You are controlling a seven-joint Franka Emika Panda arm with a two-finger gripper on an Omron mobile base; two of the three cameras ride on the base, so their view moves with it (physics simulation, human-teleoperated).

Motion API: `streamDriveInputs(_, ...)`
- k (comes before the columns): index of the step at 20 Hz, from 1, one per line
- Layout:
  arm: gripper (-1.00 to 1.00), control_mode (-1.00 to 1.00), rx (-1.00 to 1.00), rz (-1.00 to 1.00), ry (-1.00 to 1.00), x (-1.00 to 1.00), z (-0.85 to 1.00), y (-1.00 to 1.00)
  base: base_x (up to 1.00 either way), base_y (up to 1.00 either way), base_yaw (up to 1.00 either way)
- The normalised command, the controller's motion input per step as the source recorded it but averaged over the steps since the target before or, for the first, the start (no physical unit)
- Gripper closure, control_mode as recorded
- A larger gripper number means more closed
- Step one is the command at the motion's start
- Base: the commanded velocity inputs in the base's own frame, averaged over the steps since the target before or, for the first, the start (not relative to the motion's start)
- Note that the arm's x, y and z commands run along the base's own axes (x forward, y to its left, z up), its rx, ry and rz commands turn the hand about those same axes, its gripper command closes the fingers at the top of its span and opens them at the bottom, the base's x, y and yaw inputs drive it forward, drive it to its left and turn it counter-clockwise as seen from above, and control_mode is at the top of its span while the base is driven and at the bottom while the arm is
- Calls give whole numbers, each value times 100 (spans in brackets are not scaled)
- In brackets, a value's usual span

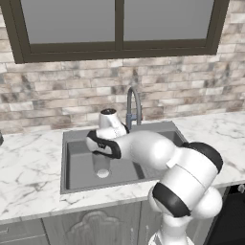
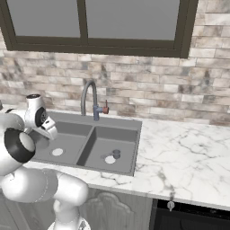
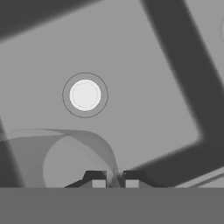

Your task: Move any existing items from the left basin to the right basin for drying. Then move the glass cup from the counter to the left basin of the sink for washing.

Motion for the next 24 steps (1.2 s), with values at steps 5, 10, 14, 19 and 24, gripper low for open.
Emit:
streamDriveInputs(5, 100, -100, 0, 0, 0, 11, -25, -7, 0, 0, 0)
streamDriveInputs(10, 100, -100, 0, 0, 0, 10, -24, -5, 0, 0, 0)
streamDriveInputs(14, 100, -100, 0, 0, 0, 15, -26, -3, 0, 0, 0)
streamDriveInputs(19, 100, -100, -1, 0, 0, 20, -26, 0, 0, 0, 0)
streamDriveInputs(24, 100, -100, -1, 0, 0, 16, -26, 0, 0, 0, 0)
